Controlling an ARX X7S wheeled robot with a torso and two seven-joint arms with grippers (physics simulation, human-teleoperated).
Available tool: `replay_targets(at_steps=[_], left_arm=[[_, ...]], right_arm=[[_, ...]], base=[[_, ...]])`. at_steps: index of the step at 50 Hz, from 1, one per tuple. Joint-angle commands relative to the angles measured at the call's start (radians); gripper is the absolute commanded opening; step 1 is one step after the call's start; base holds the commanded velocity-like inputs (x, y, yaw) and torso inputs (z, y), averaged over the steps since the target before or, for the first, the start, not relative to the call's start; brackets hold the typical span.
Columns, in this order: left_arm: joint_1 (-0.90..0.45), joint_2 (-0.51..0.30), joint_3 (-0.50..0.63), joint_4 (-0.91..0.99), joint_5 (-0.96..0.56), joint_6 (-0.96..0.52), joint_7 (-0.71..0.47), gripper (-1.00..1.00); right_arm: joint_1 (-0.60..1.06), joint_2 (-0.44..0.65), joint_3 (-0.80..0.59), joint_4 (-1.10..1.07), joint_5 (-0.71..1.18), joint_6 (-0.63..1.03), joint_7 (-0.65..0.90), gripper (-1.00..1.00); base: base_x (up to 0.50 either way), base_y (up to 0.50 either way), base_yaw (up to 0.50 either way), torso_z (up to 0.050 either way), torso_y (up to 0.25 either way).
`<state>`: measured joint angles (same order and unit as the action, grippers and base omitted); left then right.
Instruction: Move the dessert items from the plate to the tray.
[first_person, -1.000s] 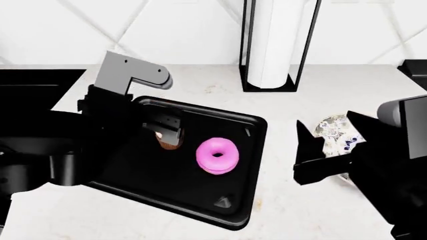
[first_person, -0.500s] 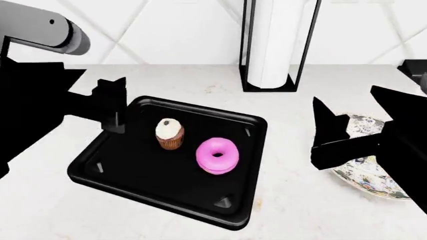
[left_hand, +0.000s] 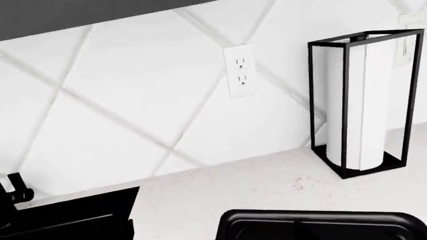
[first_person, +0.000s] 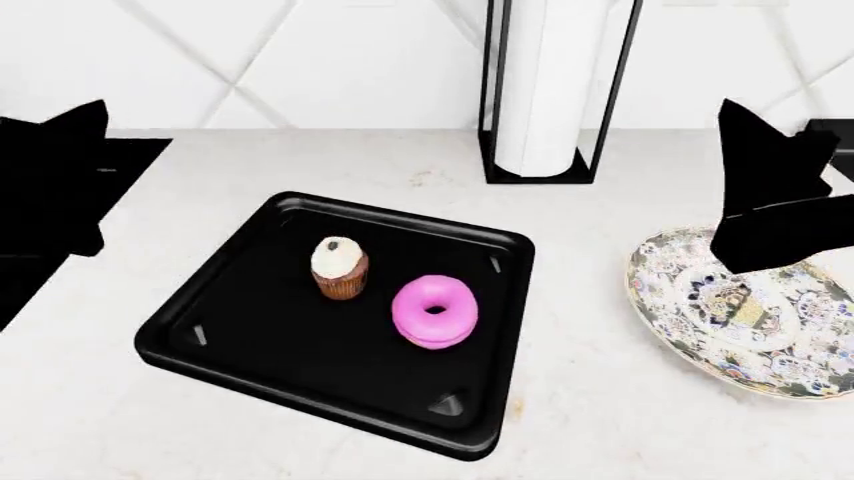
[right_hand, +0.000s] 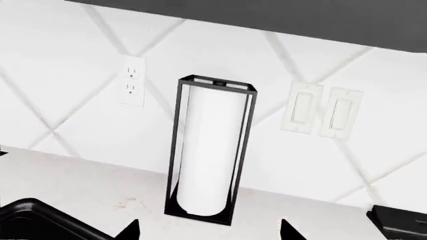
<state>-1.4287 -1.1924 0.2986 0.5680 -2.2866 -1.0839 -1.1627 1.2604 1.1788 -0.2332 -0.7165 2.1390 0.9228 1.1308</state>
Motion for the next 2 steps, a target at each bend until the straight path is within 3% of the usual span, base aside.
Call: replay_targets(at_steps=[1,2], left_arm=[[-0.027,-0.043,-0.040,0.008,-0.040,0.010,0.019,1.00],[-0.025,-0.042,-0.040,0.008,-0.039,0.011,0.020,1.00]], right_arm=[[0.107,0.038,-0.004,0.025,0.057,0.030,0.019,1.00],[0.099,0.042,0.002,0.022,0.053,0.028,0.015,1.00]], base=[[0.00,0.00,0.00,0.000,0.000],[0.00,0.00,0.00,0.000,0.000]])
